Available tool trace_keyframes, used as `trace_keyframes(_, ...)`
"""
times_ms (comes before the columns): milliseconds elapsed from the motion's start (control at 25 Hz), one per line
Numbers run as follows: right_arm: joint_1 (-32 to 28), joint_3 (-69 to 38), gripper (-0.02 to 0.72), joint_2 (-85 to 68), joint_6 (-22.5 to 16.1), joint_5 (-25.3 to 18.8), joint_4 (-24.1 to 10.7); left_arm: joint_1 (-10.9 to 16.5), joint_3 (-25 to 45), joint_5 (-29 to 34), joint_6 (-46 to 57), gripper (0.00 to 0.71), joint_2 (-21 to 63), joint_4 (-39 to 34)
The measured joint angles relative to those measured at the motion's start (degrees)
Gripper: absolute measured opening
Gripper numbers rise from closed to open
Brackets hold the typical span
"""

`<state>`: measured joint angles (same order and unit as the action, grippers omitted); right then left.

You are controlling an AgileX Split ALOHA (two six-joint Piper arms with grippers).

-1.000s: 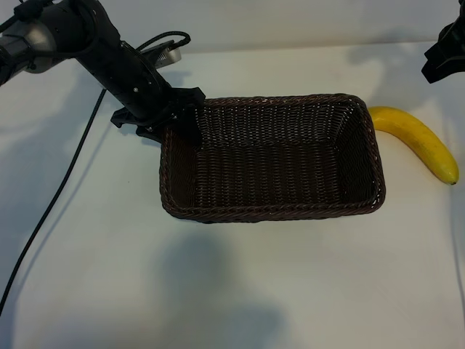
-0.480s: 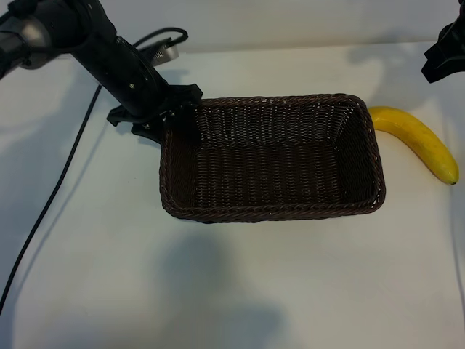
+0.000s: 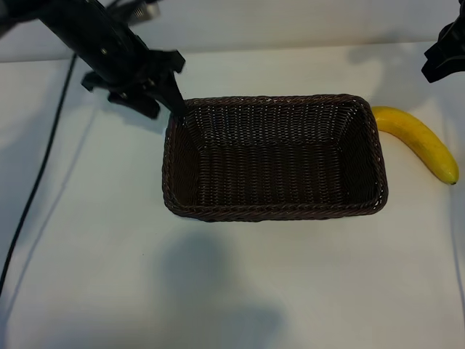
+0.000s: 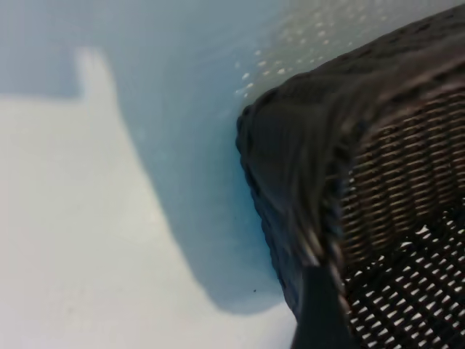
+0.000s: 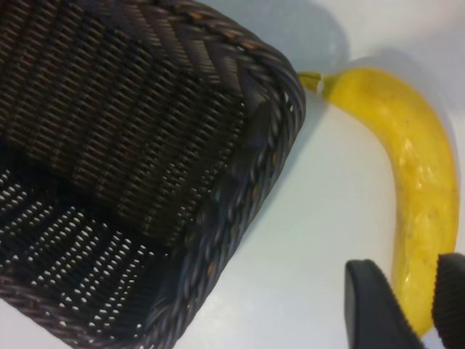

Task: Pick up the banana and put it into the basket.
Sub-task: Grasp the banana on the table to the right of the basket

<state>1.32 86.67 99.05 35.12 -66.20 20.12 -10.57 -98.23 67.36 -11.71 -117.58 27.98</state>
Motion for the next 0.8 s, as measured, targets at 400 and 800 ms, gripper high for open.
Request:
trace_keyframes(400, 0.0, 0.0, 0.249, 0.0, 0.0, 0.0, 0.0, 0.6, 0.0, 0.0, 0.2, 0.502, 10.3, -1.3)
trace_keyframes(800, 0.0, 0.0, 0.249, 0.0, 0.0, 0.1, 0.0, 0.6, 0.0, 0.0, 0.1, 0.502, 11.5, -1.3)
